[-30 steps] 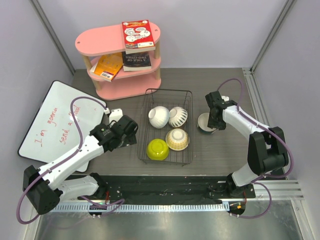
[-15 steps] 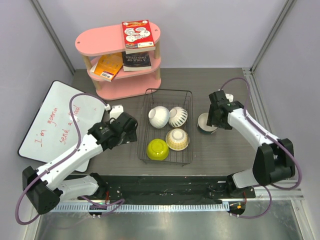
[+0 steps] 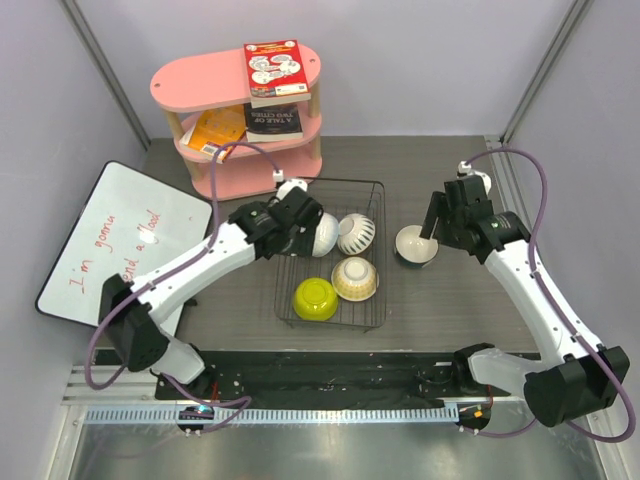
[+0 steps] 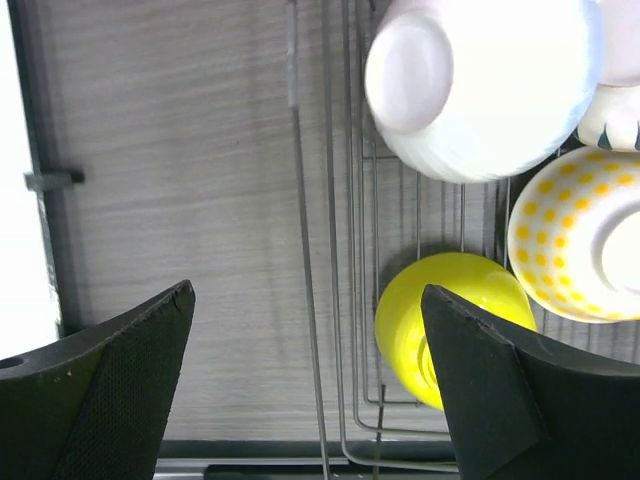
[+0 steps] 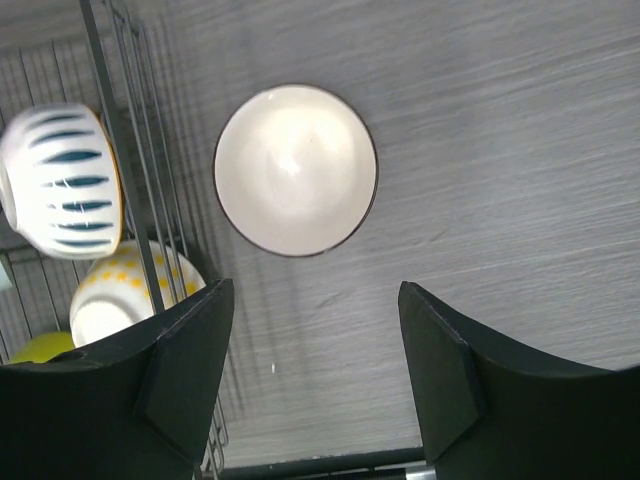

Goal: Unload the bowls from the dish rack

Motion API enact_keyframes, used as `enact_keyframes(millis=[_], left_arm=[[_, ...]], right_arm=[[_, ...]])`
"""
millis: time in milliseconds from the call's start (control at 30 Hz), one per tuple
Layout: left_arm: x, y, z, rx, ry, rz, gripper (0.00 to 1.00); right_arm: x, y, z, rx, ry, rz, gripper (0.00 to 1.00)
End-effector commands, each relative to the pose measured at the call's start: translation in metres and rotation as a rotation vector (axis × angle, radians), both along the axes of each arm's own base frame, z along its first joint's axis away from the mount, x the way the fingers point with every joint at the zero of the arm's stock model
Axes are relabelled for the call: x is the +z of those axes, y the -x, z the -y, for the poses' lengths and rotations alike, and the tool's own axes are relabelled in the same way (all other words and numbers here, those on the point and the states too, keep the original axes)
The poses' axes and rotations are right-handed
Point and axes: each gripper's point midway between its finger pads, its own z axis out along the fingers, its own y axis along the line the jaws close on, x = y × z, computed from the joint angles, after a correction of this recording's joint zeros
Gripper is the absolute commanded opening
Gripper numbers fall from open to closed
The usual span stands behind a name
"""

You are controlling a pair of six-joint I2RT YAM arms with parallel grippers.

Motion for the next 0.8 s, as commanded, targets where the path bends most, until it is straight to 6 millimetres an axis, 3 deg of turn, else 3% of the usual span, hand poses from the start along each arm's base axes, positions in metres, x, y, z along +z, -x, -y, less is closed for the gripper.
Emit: enact_keyframes(millis=[0,400,633,767], left_arm=[[0.019,-0.02,-0.003,-0.073,-0.15,0.077,0.95],[0.005,-0.022,0.044,-0.233,-0.278,0.08,1.0],[-0.004,-0.036,0.068,-0.295,-0.297,0.075,1.0],[-0.014,-0.044,0.077,-0.299,-0.312,0.073,1.0]], right_arm=[[-0.009,0.013,-0.012,0.076,-0.052,-0.035,0.72],[-0.012,0.018,-0.026,0.146,-0.111,-0.032,0.7],[0.019,0.021,-0.018,0.146,-0.094,0.06,0.69],[0.023,0.02,-0.011,0.136,-0.062,0.077,0.68]])
